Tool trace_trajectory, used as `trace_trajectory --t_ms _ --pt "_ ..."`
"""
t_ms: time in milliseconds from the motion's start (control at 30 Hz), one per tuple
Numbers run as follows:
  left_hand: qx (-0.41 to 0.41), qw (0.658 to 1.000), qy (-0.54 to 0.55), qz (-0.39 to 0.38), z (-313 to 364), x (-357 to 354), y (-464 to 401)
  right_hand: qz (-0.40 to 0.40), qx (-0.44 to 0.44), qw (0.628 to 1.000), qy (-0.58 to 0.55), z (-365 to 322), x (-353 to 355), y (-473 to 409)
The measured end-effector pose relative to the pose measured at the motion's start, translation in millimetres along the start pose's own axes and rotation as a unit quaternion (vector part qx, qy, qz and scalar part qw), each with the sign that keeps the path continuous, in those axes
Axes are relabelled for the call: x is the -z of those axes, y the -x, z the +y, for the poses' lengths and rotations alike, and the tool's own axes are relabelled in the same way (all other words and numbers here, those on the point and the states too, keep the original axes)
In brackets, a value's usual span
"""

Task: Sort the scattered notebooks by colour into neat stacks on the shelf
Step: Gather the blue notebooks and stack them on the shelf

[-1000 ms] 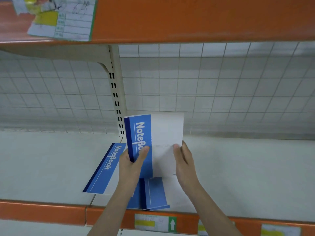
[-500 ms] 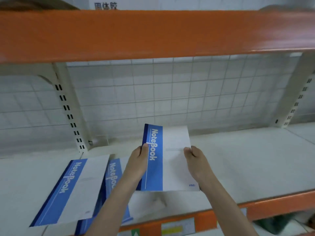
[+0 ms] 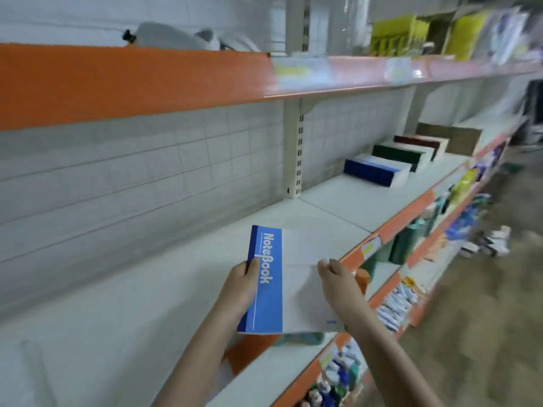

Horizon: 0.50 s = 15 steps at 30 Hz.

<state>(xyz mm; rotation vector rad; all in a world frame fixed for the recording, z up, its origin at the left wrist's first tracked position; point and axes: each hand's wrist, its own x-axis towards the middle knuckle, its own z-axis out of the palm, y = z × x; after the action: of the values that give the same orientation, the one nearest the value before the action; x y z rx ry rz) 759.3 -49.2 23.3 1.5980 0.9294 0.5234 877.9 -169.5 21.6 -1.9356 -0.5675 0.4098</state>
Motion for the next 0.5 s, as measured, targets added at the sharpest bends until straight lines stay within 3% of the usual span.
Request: trace_trajectory --t_ms 300,500 --pt "-0.007 0.985 0.013 -0.170 20.6 -188.3 -16.0 0.097 -0.090 0.990 -0.042 95.1 153.8 -32.6" --pt "0.019 0.966 0.006 -0.259 28.0 -277.5 -8.0 0.149 -0.143 0.975 -0.081 143.0 228.0 -26.7"
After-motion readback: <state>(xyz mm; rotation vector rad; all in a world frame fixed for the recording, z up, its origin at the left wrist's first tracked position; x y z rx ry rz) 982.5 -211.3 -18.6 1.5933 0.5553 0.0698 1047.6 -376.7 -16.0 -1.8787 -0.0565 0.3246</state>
